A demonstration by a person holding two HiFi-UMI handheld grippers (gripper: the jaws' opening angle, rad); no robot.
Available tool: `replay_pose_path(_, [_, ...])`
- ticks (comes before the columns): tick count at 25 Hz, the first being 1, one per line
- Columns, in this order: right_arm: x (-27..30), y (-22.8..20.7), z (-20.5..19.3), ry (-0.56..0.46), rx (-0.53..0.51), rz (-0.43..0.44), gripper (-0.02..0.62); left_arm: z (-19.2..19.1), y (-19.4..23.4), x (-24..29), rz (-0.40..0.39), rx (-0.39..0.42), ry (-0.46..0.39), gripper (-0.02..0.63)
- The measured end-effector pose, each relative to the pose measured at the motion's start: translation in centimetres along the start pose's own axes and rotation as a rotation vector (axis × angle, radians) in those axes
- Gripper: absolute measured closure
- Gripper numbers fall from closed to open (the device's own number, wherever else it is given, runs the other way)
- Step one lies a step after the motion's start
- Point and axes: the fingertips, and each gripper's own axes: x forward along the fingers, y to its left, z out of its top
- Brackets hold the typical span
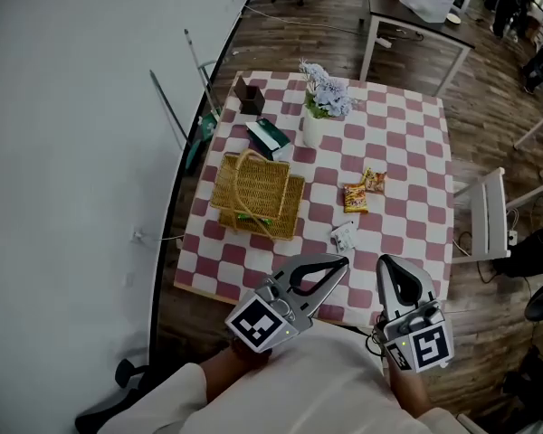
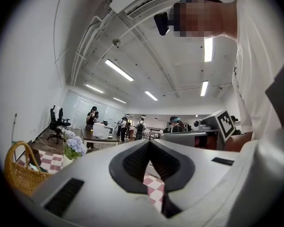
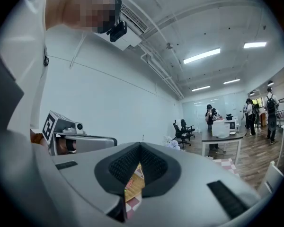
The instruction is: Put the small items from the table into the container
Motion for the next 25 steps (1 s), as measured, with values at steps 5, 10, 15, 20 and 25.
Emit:
replay_pose_path(5, [2.0,-0.9,-6.0,0.123,0.028,0.017,0.572,-3.5,2.1,1.0,0.004,0.010,0.049,0.578])
replay_pose_path(10, [4.2,-1.3,-14.1,0.289,0.051,0.036,0.425,-8.7,4.9,1.7,0.001,0.070,0.096,0.578])
replay_pose_path(15, [5.7,-1.8,-22.2,0.453,0.043,0.043,0.425,-14.3,7.3,2.4,0.032,0.009,0.158,0.578])
replay_pose_path(20, [7.2,-2.4,-28.2,0.564,0.010,0.055,0.425,-20.3,9.6,3.3,0.049,-0.040,0.262,0.578])
replay_pose_path(25, [8.6,-2.6,-33.9,0.695,-0.023,0.073,0.425,-25.6,10.8,4.0,0.041,-0.085,0.342,0.578])
